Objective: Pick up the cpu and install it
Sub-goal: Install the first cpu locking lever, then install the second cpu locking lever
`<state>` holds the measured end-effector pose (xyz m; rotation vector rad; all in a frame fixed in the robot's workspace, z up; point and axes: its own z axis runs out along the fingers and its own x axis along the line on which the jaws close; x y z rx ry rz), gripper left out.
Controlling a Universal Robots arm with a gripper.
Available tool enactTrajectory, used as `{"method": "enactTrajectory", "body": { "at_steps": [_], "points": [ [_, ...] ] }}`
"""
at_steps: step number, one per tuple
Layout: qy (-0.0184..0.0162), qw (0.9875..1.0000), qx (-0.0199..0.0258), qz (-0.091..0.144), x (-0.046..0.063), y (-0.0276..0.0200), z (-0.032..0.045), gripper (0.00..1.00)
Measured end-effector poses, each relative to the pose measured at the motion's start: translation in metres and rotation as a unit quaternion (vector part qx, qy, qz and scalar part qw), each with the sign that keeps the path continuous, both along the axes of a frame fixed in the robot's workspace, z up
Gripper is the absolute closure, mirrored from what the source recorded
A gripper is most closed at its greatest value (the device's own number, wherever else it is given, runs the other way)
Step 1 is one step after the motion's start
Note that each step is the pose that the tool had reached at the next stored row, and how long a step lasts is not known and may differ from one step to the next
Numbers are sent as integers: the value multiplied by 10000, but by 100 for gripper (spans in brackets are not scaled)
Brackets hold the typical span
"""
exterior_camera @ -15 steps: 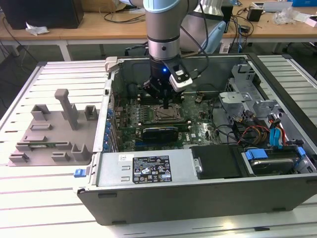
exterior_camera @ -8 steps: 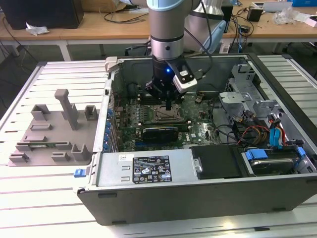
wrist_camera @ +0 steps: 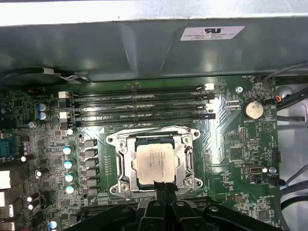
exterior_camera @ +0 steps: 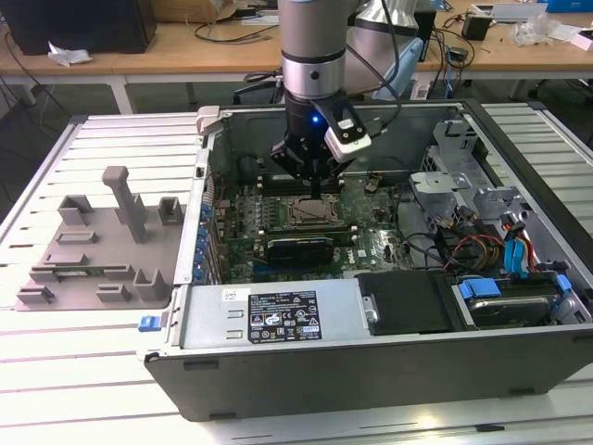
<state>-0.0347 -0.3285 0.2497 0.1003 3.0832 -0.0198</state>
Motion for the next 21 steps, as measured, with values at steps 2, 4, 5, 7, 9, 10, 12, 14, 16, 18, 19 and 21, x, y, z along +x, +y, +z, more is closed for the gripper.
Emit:
{"method": "enactTrajectory", "body": {
  "at_steps": [2, 4, 5, 7, 9, 10, 12, 14, 16, 18, 19, 21],
  "points": [
    [1, 10000, -1, 0, 0, 0, 8, 89],
    [0, 10000, -1, 0, 0, 0, 10, 89],
    [0, 10000, -1, 0, 0, 0, 10, 89],
    [0, 10000, -1, 0, 0, 0, 12, 89],
    [0, 10000, -1, 0, 0, 0, 13, 89],
    [0, 10000, -1, 0, 0, 0, 13, 89],
    [1, 10000, -2, 0, 0, -3, 15, 89],
    [0, 10000, -1, 0, 0, -42, 14, 89],
    [0, 10000, 4, 0, 0, -125, 14, 89],
    [0, 10000, 12, 0, 0, -236, 14, 89],
    [0, 10000, 16, 0, 0, -313, 12, 89],
    [2, 10000, 17, 0, 0, -352, -6, 89]
  ]
}}
